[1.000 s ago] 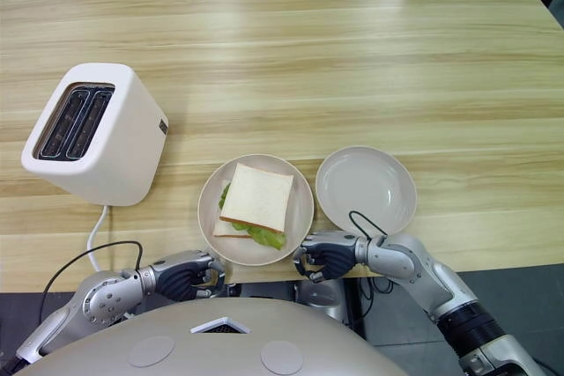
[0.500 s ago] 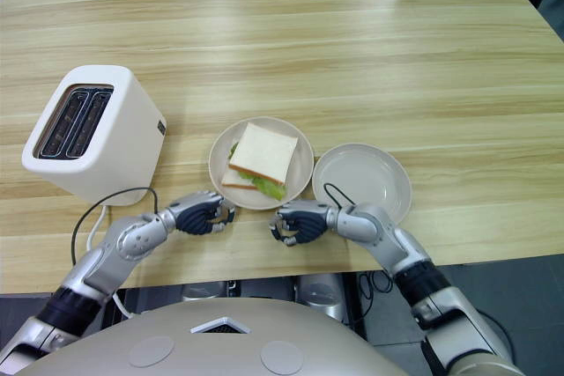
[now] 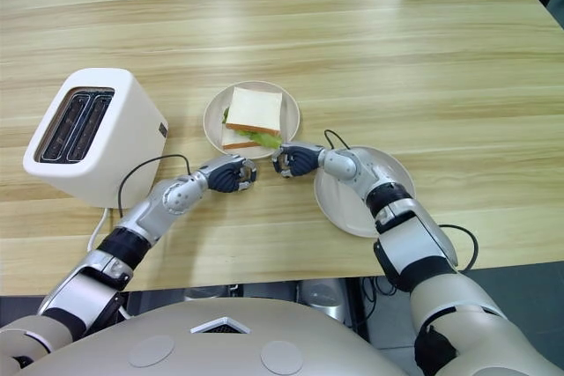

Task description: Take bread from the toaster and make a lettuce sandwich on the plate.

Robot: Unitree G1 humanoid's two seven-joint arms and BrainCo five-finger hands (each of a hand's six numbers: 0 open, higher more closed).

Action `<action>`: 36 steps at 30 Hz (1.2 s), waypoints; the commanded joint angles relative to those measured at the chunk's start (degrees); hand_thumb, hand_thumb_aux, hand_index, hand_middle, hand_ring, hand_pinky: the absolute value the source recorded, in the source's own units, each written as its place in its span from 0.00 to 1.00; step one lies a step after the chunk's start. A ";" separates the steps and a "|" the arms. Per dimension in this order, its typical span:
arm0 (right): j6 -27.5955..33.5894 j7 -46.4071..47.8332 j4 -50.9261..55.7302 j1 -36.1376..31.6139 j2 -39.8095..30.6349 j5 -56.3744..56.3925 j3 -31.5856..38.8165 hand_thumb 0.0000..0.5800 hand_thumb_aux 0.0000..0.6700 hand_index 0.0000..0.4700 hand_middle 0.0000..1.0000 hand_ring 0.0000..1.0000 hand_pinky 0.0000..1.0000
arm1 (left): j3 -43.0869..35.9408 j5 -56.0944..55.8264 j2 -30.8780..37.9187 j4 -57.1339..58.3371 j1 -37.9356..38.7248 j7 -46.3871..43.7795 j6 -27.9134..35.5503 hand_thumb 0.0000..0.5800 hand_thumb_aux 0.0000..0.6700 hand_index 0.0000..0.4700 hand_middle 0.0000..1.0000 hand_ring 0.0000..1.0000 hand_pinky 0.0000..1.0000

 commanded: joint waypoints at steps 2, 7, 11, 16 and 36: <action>0.05 0.07 6.52 0.60 2.02 0.67 -0.79 1.00 1.00 0.98 1.00 1.00 1.00 | 0.15 1.49 -0.18 9.55 -4.05 6.68 -0.12 1.00 1.00 0.98 1.00 1.00 1.00; -7.97 6.38 2.82 3.91 1.69 10.69 -7.76 1.00 1.00 0.98 1.00 1.00 1.00 | 4.10 -1.65 1.61 -0.82 1.03 11.82 -4.85 1.00 1.00 0.98 1.00 1.00 1.00; -7.95 25.04 -12.91 12.27 5.49 39.22 -19.55 0.00 0.00 0.00 0.00 0.00 0.00 | 10.97 -20.15 -3.03 -19.45 9.98 11.00 -10.48 0.00 0.00 0.00 0.82 0.82 0.82; -1.28 26.47 -35.54 21.85 10.14 55.47 -25.03 0.00 0.00 0.00 0.00 0.00 0.00 | 13.76 -23.91 -7.84 -31.18 15.23 12.30 -10.94 0.00 0.00 0.00 0.03 0.03 0.03; -12.49 0.41 -40.39 25.45 17.60 36.14 -34.79 0.00 0.00 0.00 0.00 0.00 0.00 | 21.43 -24.07 -15.80 -28.80 16.38 17.47 -9.01 0.00 0.00 0.00 0.00 0.00 0.00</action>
